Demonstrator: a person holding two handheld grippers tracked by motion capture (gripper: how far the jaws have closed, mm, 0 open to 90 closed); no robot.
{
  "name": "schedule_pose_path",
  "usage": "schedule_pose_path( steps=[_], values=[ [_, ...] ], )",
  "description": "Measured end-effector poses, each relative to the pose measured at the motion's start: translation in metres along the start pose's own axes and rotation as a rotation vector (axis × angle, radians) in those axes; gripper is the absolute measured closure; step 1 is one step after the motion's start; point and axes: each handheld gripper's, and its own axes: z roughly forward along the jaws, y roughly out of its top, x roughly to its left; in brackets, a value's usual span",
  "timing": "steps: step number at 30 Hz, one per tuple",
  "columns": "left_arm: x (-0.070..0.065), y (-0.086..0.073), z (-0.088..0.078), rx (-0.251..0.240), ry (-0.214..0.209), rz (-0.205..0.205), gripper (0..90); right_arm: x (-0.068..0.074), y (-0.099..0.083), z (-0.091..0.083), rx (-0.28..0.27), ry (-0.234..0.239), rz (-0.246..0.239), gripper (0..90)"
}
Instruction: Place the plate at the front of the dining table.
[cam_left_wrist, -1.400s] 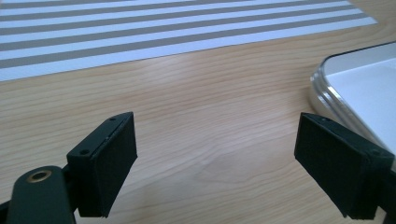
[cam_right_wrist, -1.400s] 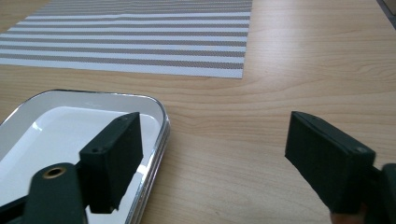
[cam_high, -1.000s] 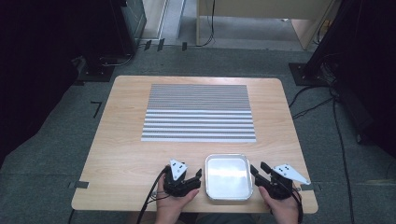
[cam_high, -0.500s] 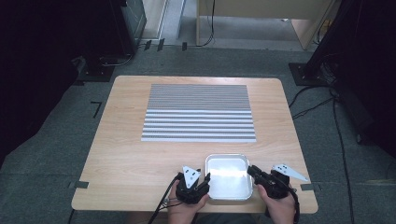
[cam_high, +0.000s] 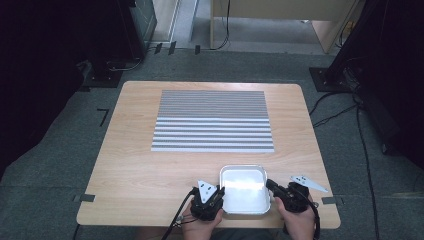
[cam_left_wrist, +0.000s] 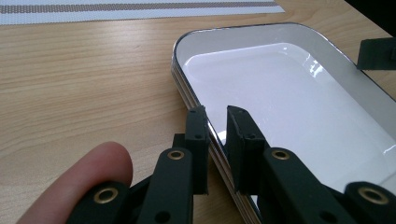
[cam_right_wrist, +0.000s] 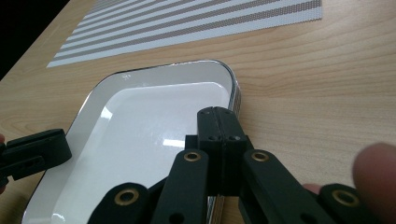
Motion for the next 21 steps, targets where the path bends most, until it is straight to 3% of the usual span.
schedule_pose_path(
  steps=[6, 13, 16, 21],
  values=[
    [-0.0004, 0.0, 0.0001, -0.002, 0.004, 0.001, 80.5, 0.0053, -0.0025, -0.0001, -0.018, -0.038, -0.013, 90.0],
    [-0.0009, -0.0002, 0.0004, -0.006, 0.008, 0.002, 80.4, 0.004, -0.0037, -0.001, -0.035, -0.048, -0.001, 90.0],
    [-0.0006, -0.0002, 0.0008, -0.006, 0.008, 0.002, 80.3, 0.0024, -0.0037, -0.0015, -0.037, -0.042, 0.005, 85.7],
    [-0.0006, -0.0003, 0.0011, -0.007, 0.007, 0.002, 80.1, -0.0018, -0.0062, 0.0024, 0.002, -0.029, 0.035, 85.1]
  ],
)
